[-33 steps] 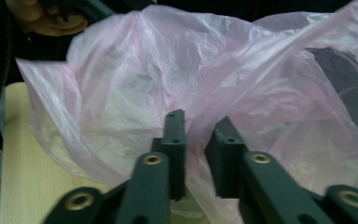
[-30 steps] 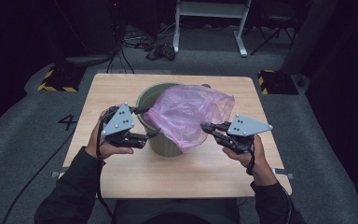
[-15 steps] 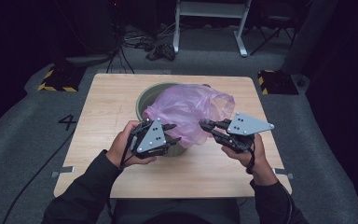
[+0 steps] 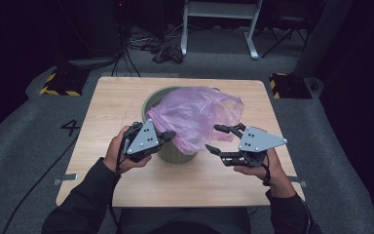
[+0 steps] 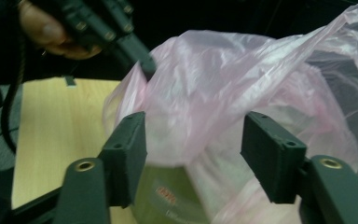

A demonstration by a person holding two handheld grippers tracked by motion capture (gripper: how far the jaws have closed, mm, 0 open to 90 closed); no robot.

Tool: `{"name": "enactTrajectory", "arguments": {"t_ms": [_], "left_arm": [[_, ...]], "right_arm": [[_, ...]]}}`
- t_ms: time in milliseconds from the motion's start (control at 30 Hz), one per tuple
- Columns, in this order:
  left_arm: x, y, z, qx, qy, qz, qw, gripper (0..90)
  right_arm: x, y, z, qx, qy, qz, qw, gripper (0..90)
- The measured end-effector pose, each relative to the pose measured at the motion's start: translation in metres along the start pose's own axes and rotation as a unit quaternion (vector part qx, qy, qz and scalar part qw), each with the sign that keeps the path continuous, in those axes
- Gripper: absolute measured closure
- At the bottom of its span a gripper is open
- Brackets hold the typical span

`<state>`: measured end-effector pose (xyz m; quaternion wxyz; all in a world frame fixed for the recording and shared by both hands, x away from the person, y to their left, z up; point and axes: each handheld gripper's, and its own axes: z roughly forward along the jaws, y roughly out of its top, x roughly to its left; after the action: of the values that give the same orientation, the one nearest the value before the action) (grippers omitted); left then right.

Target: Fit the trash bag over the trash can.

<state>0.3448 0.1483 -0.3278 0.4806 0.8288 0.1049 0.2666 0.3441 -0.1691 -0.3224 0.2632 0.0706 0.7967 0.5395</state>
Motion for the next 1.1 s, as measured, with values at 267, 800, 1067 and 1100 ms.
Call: {"name": "enactTrajectory", "arguments": {"t_ms": [267,800,1067,1100], "left_arm": [[0.012,-0.019,-0.023,-0.034,-0.004,-0.048,0.9983,90.0],[0.009,-0.034,-0.031,-0.037,-0.013,-0.058,0.9975,86.7],[-0.004,-0.027,-0.035,-0.047,-0.004,-0.073,0.9962,36.3],[-0.009,-0.022,-0.036,-0.048,-0.007,-0.067,0.9965,32.3]], "right_arm": [[-0.001,-0.003,-0.001,0.028,-0.088,-0.037,0.9951,36.1],[-0.03,-0.008,0.028,0.042,-0.094,0.001,0.9947,59.5],[-0.028,-0.008,0.022,0.041,-0.068,0.013,0.9967,90.0],[-0.028,-0.008,0.021,0.041,-0.068,0.012,0.9968,90.0]]}}
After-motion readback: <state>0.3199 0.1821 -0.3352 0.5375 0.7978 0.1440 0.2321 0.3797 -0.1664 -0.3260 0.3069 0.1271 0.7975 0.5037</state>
